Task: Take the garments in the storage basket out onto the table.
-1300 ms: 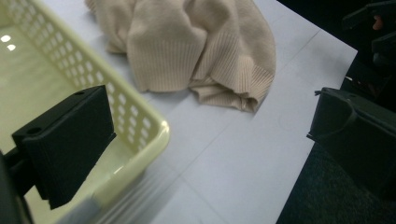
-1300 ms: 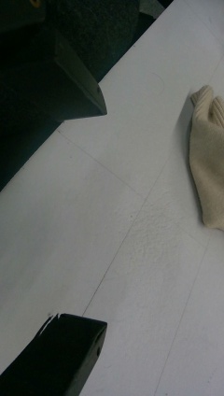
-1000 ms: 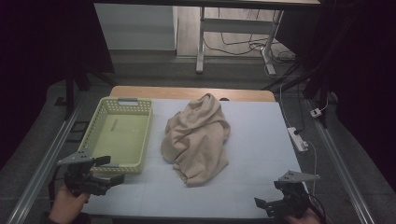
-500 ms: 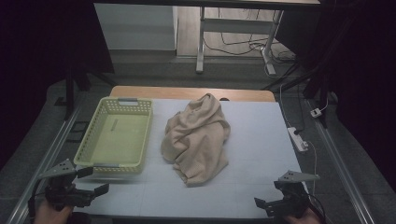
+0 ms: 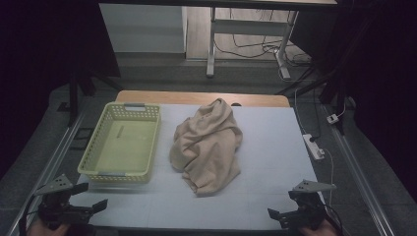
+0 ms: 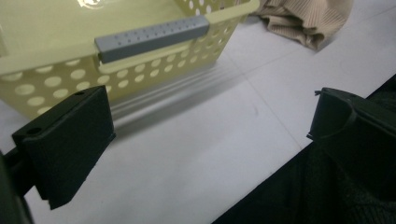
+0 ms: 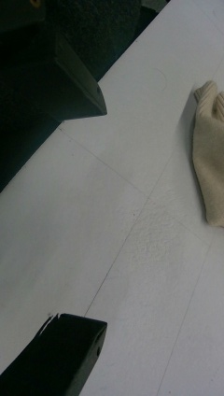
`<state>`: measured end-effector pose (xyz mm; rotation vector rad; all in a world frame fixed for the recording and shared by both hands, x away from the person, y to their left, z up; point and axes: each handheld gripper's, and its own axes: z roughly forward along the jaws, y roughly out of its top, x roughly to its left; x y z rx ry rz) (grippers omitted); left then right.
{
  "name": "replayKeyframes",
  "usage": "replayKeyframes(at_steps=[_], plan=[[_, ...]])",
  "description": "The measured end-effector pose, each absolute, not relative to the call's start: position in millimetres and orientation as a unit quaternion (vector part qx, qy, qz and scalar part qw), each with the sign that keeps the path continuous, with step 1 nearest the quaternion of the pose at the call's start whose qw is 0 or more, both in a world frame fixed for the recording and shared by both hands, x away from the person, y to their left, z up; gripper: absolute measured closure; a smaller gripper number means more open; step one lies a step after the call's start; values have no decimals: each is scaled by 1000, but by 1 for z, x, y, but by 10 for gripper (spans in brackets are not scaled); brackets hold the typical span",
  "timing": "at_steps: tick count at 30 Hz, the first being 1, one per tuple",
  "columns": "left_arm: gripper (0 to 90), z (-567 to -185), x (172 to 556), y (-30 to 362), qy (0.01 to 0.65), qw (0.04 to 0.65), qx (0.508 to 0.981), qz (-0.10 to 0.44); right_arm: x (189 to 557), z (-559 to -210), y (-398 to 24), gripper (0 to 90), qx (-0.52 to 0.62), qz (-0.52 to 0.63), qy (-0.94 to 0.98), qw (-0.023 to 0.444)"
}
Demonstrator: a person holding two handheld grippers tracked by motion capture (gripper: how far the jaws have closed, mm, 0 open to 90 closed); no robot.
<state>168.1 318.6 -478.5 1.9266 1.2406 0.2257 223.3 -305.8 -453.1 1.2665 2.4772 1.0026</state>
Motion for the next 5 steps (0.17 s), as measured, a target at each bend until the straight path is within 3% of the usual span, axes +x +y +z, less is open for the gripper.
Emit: replayKeyframes(at_steps=[5], plan=[[0, -479, 168, 318, 494, 399, 768, 82, 224, -454, -305, 4, 428, 334, 835, 93]])
